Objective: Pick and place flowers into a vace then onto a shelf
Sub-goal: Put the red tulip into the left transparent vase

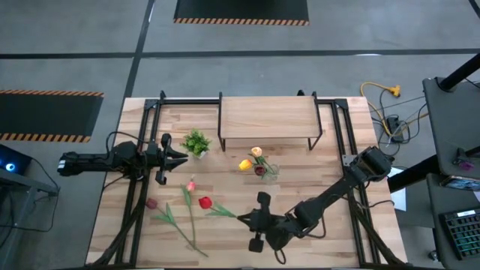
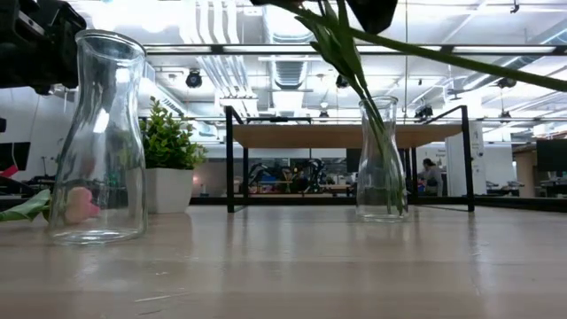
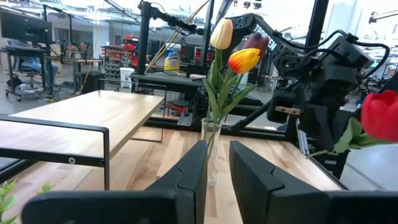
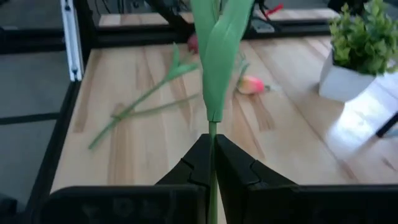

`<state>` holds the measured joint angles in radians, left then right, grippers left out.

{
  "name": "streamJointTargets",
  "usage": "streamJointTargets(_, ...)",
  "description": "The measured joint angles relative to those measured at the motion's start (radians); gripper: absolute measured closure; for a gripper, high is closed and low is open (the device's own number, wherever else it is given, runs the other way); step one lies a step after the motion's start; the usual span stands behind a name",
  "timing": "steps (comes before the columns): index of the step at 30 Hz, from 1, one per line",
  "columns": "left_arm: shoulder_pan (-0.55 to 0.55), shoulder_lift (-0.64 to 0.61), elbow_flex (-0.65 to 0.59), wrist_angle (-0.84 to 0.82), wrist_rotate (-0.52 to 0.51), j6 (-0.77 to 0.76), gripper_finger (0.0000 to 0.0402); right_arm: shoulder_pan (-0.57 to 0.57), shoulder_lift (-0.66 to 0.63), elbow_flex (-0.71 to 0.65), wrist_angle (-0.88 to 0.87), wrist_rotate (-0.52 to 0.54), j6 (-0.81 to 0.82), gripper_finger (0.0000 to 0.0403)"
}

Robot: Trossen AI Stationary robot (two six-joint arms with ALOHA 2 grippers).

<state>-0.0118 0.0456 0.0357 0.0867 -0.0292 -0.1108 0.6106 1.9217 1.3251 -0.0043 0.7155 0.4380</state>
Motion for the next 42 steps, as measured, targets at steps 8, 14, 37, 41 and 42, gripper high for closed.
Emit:
streamJointTargets(8,0.000,0.000,0.000,0.000,0.000,0.000,0.0350,-0.002,0.011,-0.002,0.180,-0.005,-0.160,0.0394)
streamJointTargets(14,0.000,0.000,0.000,0.000,0.000,0.000,0.0350,-0.002,0.011,-0.002,0.353,-0.006,-0.351,0.0394)
streamJointTargets(37,0.000,0.000,0.000,0.040,0.000,0.089,0.0350,-0.054,0.011,-0.288,0.884,-0.145,-0.558,0.0394)
streamJointTargets(41,0.000,0.004,-0.005,0.038,0.005,0.162,0.0335,-0.058,0.011,-0.391,1.068,-0.138,-0.601,0.0394)
streamJointTargets(42,0.000,0.007,-0.006,0.040,0.007,0.163,0.0326,-0.059,0.011,-0.411,1.094,-0.137,-0.621,0.0394)
